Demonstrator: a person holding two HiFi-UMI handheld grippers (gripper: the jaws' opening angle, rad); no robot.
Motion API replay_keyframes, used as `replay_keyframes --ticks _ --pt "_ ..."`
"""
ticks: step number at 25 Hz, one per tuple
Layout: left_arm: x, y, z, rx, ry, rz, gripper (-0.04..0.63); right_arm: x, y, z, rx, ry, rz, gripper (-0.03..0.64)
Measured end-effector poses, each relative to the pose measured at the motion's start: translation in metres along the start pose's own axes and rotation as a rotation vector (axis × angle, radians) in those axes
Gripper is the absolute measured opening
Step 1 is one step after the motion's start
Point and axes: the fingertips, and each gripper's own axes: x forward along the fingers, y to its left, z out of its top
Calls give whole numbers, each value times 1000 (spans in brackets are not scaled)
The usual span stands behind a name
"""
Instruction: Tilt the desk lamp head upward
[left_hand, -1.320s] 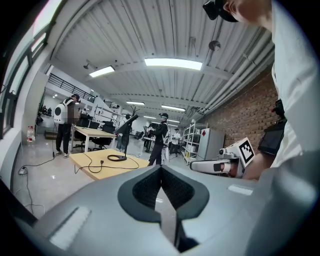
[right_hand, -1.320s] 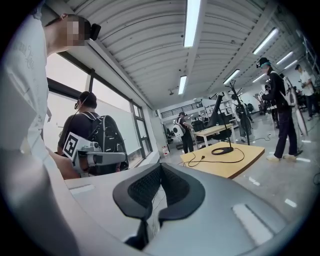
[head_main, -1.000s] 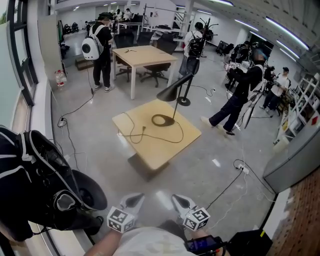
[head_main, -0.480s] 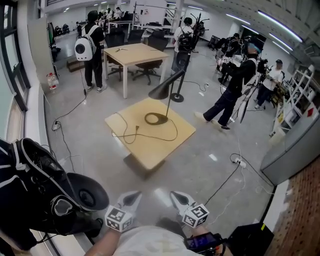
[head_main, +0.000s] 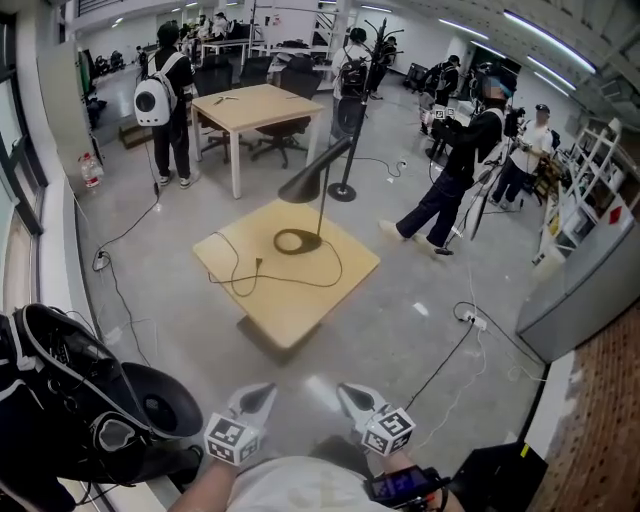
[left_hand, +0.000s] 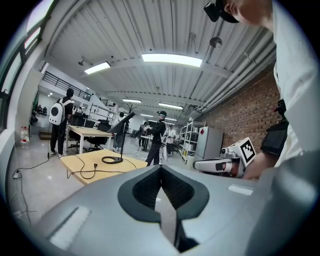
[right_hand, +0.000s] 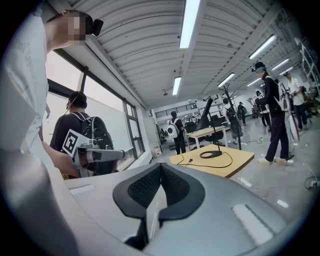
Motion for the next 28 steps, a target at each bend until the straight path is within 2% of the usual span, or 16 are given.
replay_keyframes --ticks 7,14,28 --pt "26 -3 3 11 14 -13 2 -2 -29 0 24 -8 -18 14" --pt "59 -2 21 20 0 3 2 7 -65 16 19 -32 4 14" --pt "136 1 54 35 6 107 2 9 -153 53 28 -49 75 12"
